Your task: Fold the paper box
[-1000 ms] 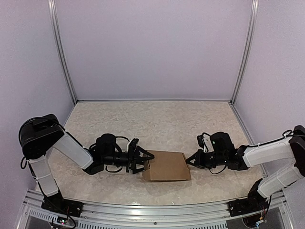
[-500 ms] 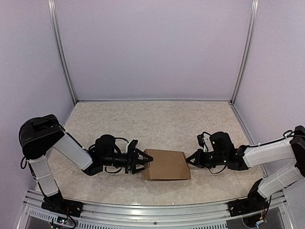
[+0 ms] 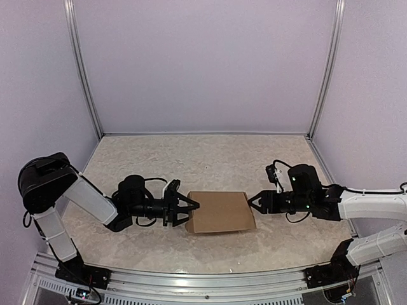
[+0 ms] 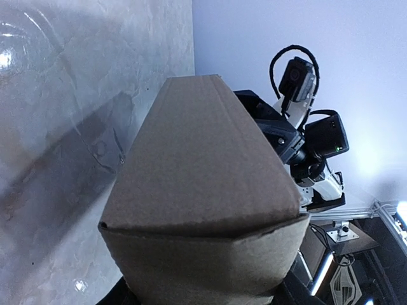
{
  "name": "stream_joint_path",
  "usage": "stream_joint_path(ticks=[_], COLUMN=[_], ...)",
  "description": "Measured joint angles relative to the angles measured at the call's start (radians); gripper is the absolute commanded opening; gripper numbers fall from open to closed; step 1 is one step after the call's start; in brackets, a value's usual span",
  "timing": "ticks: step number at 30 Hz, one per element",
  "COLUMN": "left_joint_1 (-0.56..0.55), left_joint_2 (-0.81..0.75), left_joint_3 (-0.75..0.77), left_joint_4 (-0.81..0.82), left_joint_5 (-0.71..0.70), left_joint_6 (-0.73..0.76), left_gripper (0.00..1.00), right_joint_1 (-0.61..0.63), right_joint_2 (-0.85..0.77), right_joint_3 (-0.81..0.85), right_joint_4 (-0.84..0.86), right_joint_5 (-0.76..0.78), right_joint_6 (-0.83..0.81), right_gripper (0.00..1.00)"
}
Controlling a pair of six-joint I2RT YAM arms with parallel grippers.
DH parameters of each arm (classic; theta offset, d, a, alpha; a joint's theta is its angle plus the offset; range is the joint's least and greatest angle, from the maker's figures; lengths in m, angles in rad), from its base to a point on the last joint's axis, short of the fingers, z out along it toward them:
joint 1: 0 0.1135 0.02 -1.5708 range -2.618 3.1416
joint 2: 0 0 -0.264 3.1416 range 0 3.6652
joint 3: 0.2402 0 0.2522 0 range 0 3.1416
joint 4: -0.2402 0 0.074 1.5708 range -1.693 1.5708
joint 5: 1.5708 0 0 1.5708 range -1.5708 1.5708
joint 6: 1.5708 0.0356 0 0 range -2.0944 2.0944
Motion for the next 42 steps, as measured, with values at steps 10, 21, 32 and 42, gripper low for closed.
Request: stream_joint_path(ticks=[10,21,32,42], left_joint_1=[0.046,0.080,0.122,0.122], left_joint_2=[-0.040,-0.209,-0.466,-0.813], left_joint_3=[-0.106,-0.210,-0.265,-0.252], left_joint_4=[0.191,0.244,0.215,-0.200], left_joint_5=[0.089,0.180,0.272,0.303], left_joint_6=[-0.173,-0.264,-0.261,-0.055], left_gripper=[0.43,0.43,0.43,0.44], right_joint_1=[0.016,0.128,0.537,0.779], right_joint_2=[-0.205,-0.324,-0.399,-0.314], right_joint_3=[0.128,0.144,0.113,0.004], right_joint_4=[-0.012,-0.082,-0.082,0.187], right_joint_5=[-0.137,-0.207,0.193,0.591], right_joint_6=[-0.363,-0.867,-1.430,-1.903], right_gripper=[0.91,0.99,0.99,1.00])
